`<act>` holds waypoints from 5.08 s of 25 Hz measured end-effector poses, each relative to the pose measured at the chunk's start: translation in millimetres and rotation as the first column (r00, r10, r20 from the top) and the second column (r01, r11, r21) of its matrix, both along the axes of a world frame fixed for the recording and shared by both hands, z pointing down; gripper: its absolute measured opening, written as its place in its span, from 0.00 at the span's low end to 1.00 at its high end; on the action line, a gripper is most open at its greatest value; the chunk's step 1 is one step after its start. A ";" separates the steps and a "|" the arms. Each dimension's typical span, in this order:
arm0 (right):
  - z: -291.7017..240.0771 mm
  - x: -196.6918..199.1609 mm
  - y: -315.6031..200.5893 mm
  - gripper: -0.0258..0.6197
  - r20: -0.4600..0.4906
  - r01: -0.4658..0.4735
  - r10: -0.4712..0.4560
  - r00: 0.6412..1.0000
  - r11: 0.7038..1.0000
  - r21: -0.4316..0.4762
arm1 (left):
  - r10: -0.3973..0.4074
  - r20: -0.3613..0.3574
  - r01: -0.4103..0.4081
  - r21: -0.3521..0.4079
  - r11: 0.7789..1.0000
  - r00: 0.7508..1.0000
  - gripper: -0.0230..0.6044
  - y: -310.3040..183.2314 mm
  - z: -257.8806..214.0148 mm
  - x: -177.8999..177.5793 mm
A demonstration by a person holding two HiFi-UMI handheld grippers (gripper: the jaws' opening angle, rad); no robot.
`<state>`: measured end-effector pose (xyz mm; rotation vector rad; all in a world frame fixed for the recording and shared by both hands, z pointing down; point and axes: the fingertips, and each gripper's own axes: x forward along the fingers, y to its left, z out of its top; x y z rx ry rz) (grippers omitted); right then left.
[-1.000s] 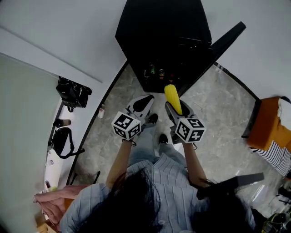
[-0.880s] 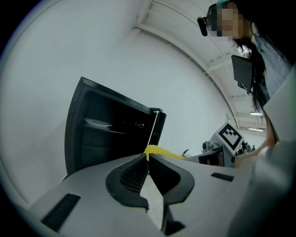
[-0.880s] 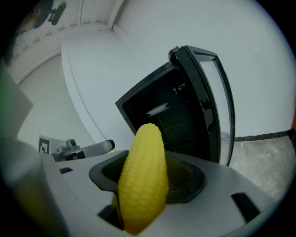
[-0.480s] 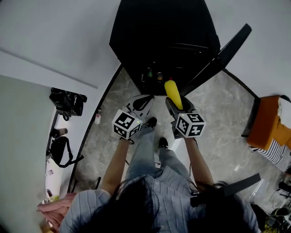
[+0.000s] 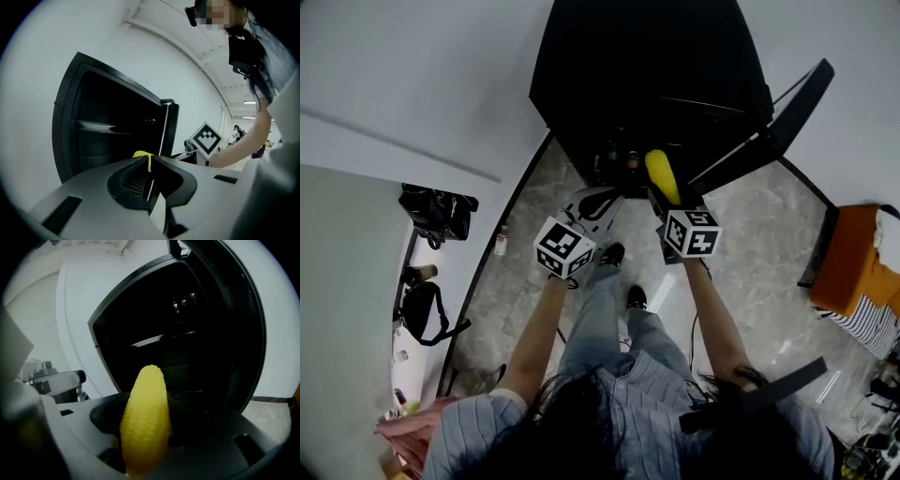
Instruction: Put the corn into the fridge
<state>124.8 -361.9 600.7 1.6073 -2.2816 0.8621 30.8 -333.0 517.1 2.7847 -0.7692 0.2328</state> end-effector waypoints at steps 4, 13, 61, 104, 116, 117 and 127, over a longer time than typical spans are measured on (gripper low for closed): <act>16.9 -0.3 -24.3 0.42 -0.002 -0.013 0.013 1.000 1.000 -0.023 | 0.002 0.007 -0.002 0.002 1.000 1.000 0.05 -9.5 2.1 -0.7; 58.0 0.7 -67.0 0.42 -0.055 -0.030 0.025 0.998 0.996 -0.080 | 0.008 0.008 -0.008 0.004 1.000 1.000 0.05 -33.1 6.3 1.6; 124.7 19.8 -196.1 0.42 -0.338 -0.005 -0.060 0.939 0.982 -0.187 | 0.045 0.055 -0.045 -0.008 0.999 0.997 0.05 -36.7 62.1 -19.2; -18.8 -15.0 -56.2 0.42 -0.065 0.088 -0.086 0.994 0.996 0.030 | 0.056 0.056 -0.056 -0.007 0.998 0.997 0.05 11.1 5.5 -2.8; -94.0 -35.2 31.1 0.42 -0.001 0.151 -0.152 0.988 0.982 0.114 | -0.031 -0.019 0.031 0.016 0.999 0.999 0.05 53.7 -52.4 -19.3; -98.1 -36.3 37.9 0.42 0.009 0.154 -0.157 0.988 0.981 0.118 | -0.030 -0.031 0.031 0.016 0.999 0.999 0.05 59.3 -56.8 -19.5; -129.0 -38.5 101.9 0.42 0.064 0.169 -0.180 0.982 0.974 0.150 | -0.115 -0.093 0.119 0.034 0.992 0.989 0.05 94.0 -92.9 -28.9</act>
